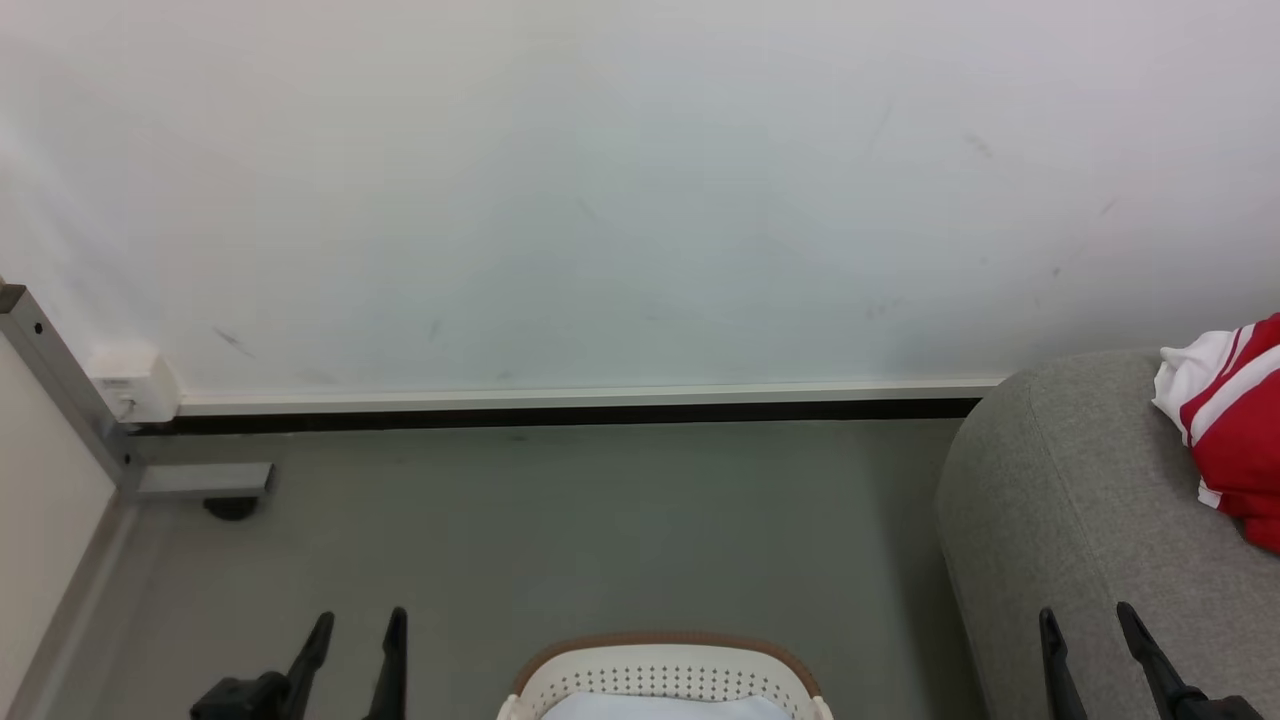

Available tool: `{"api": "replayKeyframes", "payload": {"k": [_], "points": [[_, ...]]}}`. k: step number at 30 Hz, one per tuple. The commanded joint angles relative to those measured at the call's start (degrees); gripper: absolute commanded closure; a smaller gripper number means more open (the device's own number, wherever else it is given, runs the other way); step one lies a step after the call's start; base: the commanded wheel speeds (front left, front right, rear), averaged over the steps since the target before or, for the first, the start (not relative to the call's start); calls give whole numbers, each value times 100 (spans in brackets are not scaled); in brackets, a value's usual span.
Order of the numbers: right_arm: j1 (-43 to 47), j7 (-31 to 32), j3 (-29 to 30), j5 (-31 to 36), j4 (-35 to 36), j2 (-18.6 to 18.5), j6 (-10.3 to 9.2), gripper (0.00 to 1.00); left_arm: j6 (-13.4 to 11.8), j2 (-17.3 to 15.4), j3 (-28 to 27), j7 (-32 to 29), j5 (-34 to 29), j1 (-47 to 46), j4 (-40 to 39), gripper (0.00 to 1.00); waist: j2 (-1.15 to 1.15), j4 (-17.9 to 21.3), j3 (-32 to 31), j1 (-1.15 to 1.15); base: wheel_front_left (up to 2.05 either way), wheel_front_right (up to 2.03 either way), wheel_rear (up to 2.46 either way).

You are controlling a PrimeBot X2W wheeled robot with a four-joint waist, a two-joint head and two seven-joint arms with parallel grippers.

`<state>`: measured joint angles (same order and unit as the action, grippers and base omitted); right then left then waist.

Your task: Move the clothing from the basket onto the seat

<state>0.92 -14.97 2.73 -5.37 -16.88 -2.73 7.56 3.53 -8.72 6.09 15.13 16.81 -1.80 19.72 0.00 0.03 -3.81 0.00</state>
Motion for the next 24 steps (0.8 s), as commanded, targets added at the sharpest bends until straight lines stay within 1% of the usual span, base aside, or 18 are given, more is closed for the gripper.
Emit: {"api": "replayKeyframes", "payload": {"k": [1,7,8,12,14,18,19,20,24], "points": [[-51,-14,-18,-43,-29,-14,-15,0,45,32,-76,2,-129,32,23,0,0,5,2,0,0,0,0],[22,-14,-126,-94,-66,-14,-15,0,134,142,-224,2,-284,3,67,0,0,-3,-5,0,0,0,0],[13,0,-129,-84,-55,-1,0,100,126,143,-214,0,-235,-3,55,100,0,-1,-4,0,0,0,0],[92,44,-139,-123,-239,66,0,100,129,220,-196,-23,-214,79,234,100,0,-4,-5,0,0,0,0],[9,169,-75,-473,-264,62,0,100,140,235,-290,-153,97,8,251,100,0,-3,4,0,0,0,0],[-42,286,-48,-947,-236,56,-1,100,155,254,-351,-275,525,-30,211,100,0,-3,15,0,0,0,0],[-42,286,-48,-947,-236,56,-1,100,155,254,-351,-275,525,-30,211,100,0,-3,15,0,0,0,0],[-60,334,-42,-1176,-214,54,-1,100,162,264,-371,-324,732,-42,181,100,0,-3,21,0,0,0,0],[-87,404,-33,-1508,-181,50,-1,100,162,277,-401,-397,1034,-56,129,100,0,-4,30,0,0,0,0]]}}
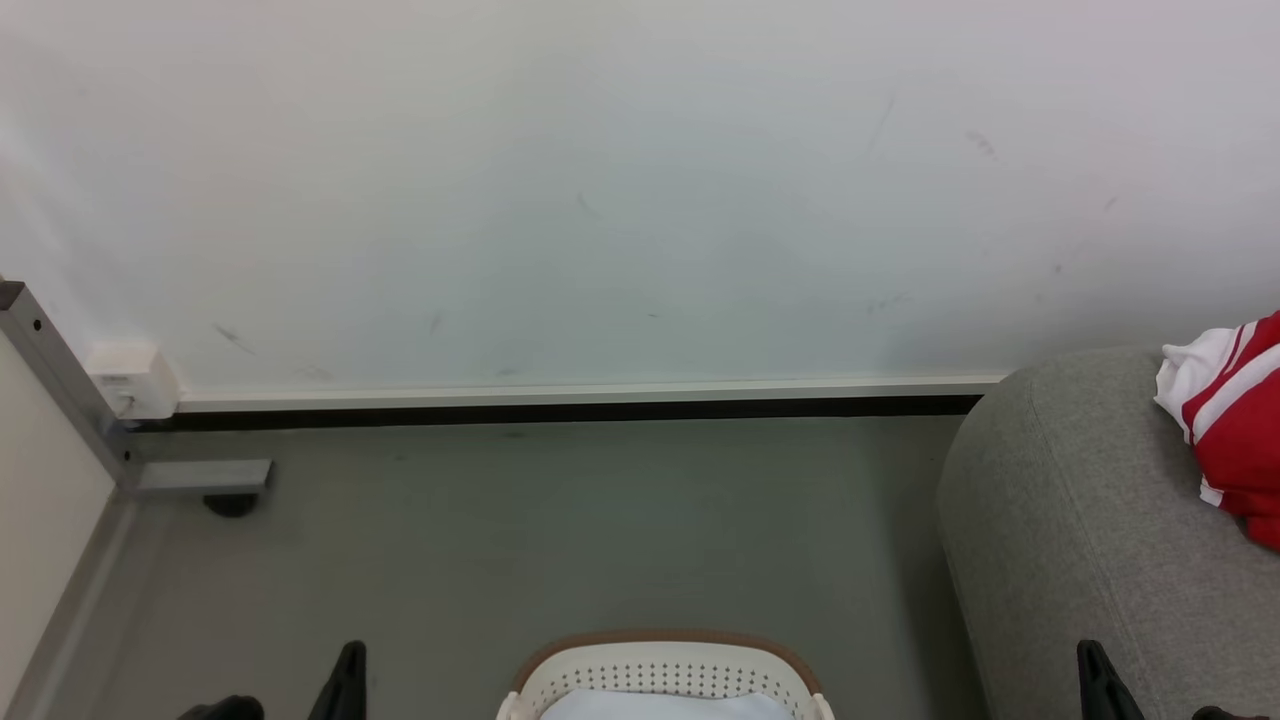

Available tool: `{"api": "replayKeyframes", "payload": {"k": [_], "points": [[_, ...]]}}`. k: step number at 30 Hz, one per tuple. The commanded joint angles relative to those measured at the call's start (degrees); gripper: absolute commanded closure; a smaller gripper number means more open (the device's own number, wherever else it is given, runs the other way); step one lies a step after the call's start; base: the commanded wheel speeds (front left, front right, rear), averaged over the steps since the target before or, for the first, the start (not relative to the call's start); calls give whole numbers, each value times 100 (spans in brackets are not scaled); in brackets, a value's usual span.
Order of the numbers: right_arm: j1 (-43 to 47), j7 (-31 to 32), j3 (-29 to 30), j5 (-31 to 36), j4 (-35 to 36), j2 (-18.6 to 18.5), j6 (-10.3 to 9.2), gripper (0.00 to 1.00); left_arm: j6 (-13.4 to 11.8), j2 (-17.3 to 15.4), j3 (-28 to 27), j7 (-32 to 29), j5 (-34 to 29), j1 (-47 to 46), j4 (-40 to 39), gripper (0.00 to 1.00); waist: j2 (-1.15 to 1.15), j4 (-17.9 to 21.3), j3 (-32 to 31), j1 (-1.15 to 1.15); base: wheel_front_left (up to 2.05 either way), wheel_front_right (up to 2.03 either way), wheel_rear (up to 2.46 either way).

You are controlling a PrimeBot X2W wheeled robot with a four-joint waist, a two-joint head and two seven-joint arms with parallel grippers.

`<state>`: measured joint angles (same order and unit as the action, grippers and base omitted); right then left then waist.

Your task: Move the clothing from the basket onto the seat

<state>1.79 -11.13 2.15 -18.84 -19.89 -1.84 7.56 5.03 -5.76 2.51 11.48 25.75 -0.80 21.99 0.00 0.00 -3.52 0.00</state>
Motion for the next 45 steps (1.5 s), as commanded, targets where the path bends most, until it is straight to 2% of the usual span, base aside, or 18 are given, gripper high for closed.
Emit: {"api": "replayKeyframes", "payload": {"k": [1,23,45], "points": [[-183,45,29,-269,129,-41,-1,100,10,-14,-53,-55,237,-161,-118,100,0,0,4,0,0,0,0],[-401,538,143,-2339,268,-68,-4,100,-46,70,-293,-547,2126,-258,-478,100,0,0,71,0,0,0,0],[-589,938,242,-3972,352,-98,-6,100,-66,142,-501,-952,3606,-359,-715,100,0,1,137,0,0,0,0]]}}
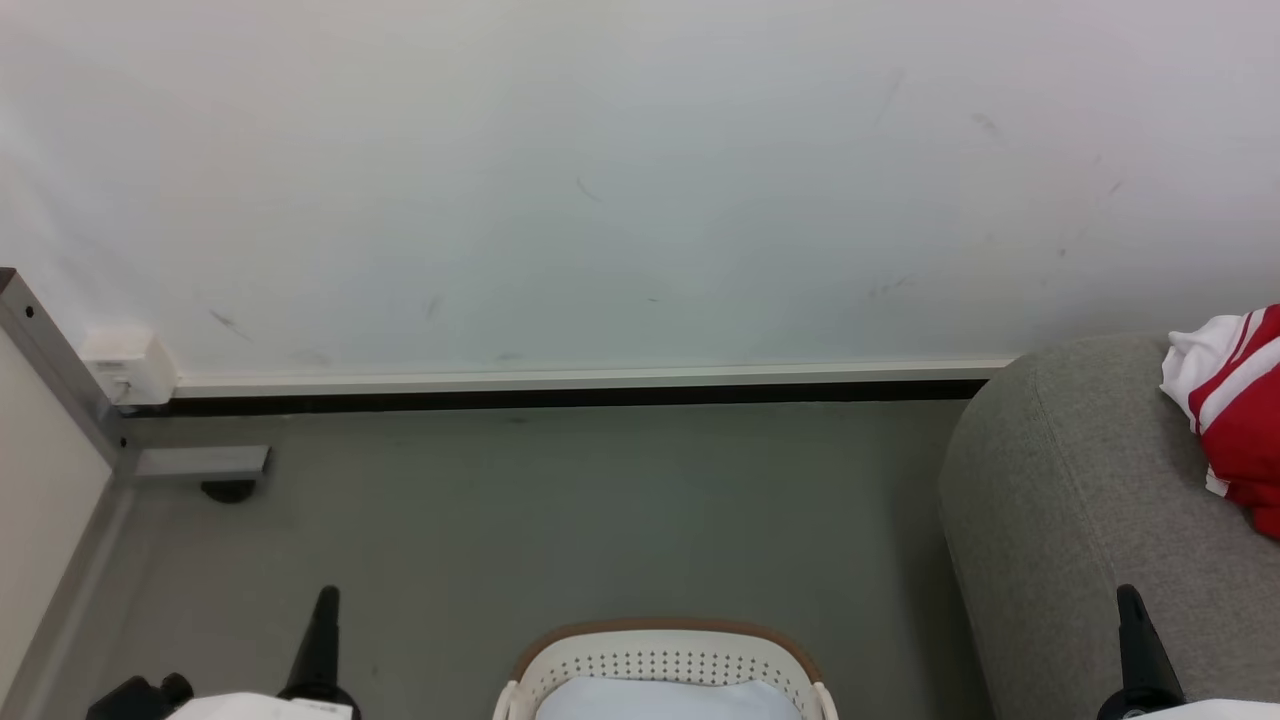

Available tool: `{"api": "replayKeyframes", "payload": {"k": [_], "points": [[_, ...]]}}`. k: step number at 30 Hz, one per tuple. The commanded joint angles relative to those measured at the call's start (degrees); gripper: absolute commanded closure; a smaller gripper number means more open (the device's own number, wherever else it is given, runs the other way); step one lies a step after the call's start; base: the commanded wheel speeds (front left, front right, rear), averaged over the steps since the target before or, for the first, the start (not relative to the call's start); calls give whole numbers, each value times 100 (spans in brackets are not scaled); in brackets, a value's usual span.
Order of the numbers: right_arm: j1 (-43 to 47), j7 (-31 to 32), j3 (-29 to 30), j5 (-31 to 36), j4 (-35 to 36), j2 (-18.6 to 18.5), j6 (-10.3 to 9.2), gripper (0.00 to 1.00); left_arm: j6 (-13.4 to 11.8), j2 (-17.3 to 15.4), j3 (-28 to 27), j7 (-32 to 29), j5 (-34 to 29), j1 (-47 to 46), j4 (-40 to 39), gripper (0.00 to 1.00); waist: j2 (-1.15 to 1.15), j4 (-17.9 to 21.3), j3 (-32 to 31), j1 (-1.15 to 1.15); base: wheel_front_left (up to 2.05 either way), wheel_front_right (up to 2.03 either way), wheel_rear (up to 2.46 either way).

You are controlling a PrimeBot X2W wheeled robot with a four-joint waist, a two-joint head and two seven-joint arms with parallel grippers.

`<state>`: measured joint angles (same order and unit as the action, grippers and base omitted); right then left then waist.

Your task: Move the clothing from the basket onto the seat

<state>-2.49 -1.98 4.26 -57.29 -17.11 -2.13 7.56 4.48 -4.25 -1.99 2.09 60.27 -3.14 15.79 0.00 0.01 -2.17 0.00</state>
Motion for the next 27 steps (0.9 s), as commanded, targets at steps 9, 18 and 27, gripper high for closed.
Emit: {"api": "replayKeyframes", "payload": {"k": [9,18,27], "points": [[-217,161,64,-703,104,-81,-7,100,-16,15,-120,-163,667,-163,-167,100,0,0,29,0,0,0,0],[-274,290,90,-1244,134,-93,-8,100,-22,38,-191,-300,1165,-194,-243,100,0,0,56,0,0,0,0],[-332,401,112,-1740,160,-102,-9,100,-16,61,-253,-415,1590,-223,-304,100,0,1,83,0,0,0,0]]}}
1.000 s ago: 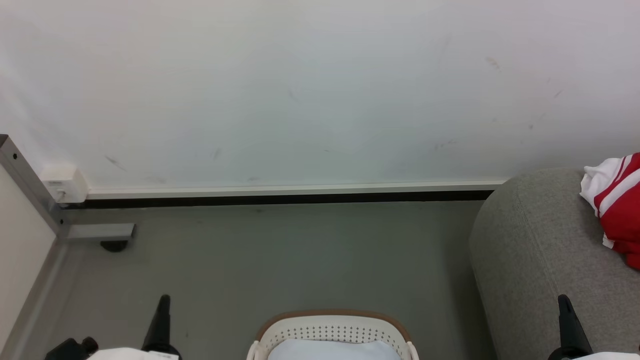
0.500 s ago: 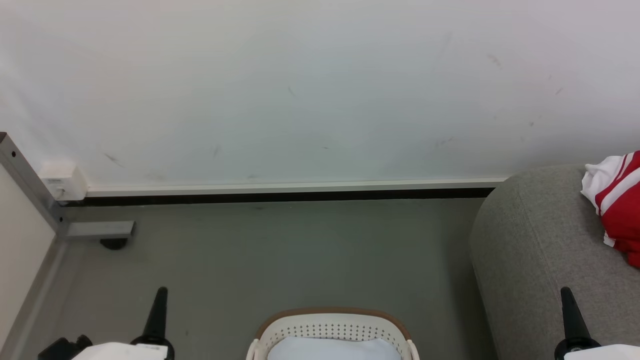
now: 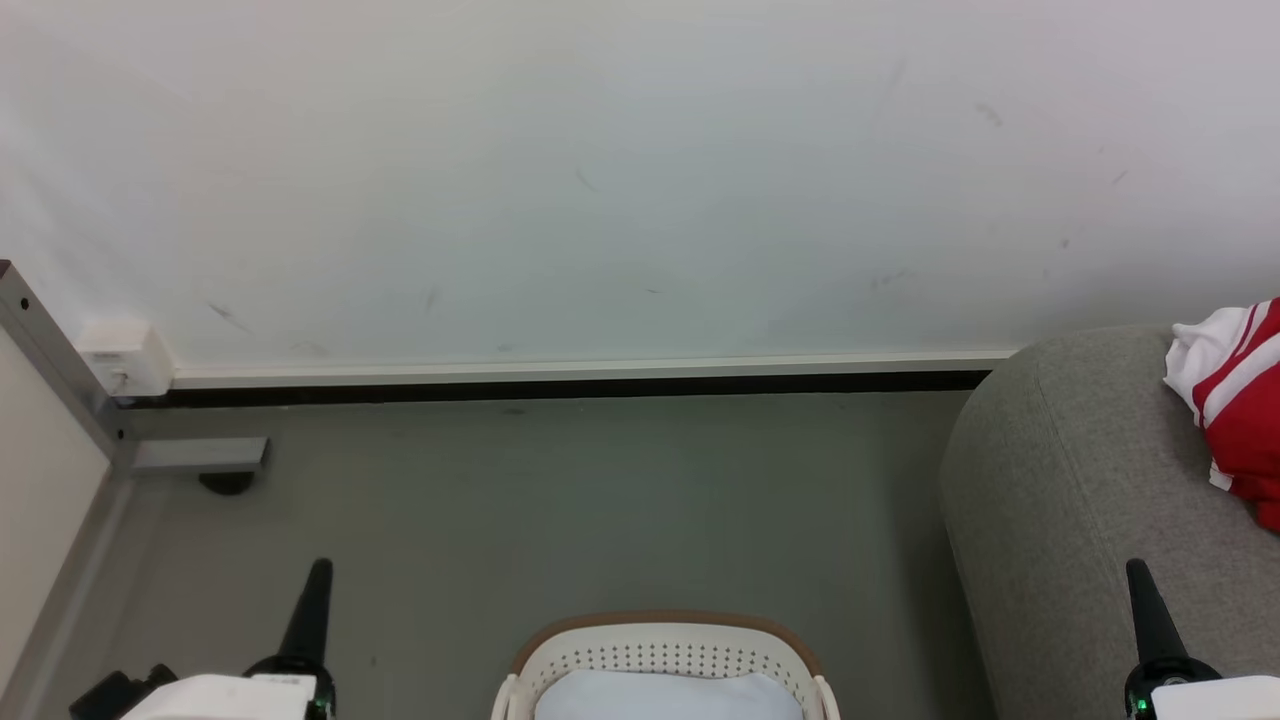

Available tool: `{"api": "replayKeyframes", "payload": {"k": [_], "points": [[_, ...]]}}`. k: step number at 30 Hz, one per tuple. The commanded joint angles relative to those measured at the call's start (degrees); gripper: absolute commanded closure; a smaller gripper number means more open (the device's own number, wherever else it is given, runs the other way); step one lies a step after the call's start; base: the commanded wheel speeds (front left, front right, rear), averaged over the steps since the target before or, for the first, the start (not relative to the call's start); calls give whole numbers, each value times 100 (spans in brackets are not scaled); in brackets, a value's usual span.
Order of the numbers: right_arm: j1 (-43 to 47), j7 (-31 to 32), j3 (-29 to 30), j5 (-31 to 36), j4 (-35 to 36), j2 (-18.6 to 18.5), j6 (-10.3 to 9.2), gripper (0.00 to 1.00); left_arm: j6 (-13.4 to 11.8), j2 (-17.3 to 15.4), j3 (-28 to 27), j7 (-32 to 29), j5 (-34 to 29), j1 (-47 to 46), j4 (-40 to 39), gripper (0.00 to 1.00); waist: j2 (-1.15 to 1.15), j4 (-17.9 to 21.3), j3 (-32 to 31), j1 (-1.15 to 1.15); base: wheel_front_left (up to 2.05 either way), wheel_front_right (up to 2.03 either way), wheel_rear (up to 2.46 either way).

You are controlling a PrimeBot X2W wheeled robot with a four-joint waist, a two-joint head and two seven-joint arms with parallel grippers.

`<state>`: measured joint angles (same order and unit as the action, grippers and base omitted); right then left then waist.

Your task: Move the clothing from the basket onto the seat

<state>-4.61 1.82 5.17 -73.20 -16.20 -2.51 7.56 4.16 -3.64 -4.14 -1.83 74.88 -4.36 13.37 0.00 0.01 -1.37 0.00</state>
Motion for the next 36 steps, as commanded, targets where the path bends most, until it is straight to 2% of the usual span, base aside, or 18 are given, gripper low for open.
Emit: {"api": "replayKeyframes", "payload": {"k": [1,36], "points": [[-127,40,24,-196,70,-66,-9,100,15,3,-46,-41,173,-105,-66,100,0,0,6,0,0,0,0],[-274,398,83,-1787,137,-101,-12,100,2,63,-242,-430,1571,-194,-266,100,0,0,108,0,0,0,0]]}}
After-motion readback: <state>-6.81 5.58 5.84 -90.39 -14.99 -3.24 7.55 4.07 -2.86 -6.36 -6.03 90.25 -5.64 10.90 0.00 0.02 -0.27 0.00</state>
